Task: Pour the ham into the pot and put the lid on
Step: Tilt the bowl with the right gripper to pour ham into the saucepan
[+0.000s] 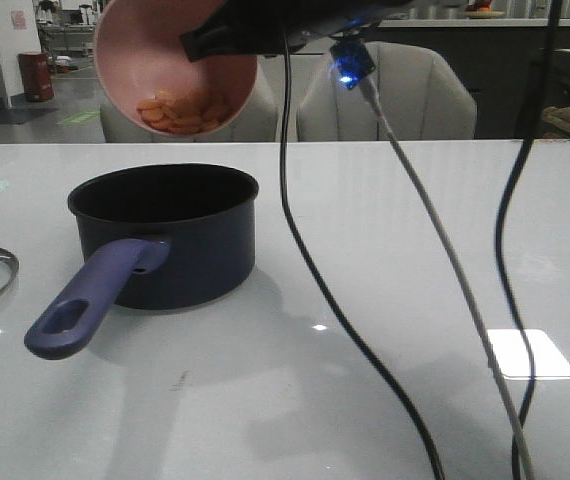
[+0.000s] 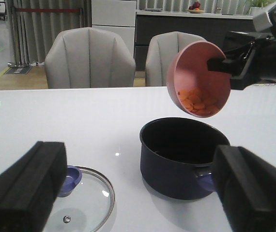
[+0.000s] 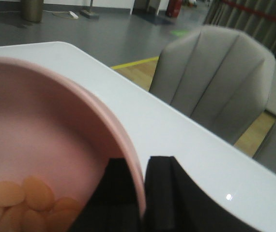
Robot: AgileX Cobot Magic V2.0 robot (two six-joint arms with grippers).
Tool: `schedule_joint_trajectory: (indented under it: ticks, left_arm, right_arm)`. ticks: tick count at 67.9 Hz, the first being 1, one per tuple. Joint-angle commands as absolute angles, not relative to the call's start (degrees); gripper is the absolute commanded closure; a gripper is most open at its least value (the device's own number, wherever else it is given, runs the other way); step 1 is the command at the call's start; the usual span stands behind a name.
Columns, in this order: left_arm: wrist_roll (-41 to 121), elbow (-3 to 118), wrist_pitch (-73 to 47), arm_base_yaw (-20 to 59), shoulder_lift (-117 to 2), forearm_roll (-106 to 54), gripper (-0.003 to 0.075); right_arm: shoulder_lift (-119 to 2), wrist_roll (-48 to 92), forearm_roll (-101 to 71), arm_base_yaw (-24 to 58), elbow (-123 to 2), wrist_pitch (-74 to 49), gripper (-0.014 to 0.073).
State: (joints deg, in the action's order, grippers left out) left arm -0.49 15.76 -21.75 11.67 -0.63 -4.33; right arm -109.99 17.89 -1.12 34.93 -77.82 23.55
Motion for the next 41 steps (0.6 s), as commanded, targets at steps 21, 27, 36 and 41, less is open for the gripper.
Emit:
schedule_joint_trajectory:
  ticks: [21, 27, 36, 41]
  left_arm:
    - [-0.5, 17.4, -17.2, 12.1, -1.3, -4.5, 0.0086]
    - [-0.5, 17.4, -17.2, 12.1, -1.3, -4.5, 0.0086]
    - [-0.5, 17.4, -17.2, 12.1, -1.3, -4.5, 0.0086]
    - [-0.5, 17.4, -17.2, 12.1, -1.3, -4.5, 0.0086]
  right_arm:
    - [-109.5, 51.7, -2.7, 39.1, -75.7, 47.2, 0.0457]
    - [-110.2, 55.8, -2.6, 39.4, -74.8, 53.4, 0.0457]
    - [-110.6, 58.4, -2.7, 39.4, -73.5, 59.9, 0.0457]
    - [-110.6, 58.0, -2.9, 39.4, -73.5, 59.8, 0.0457]
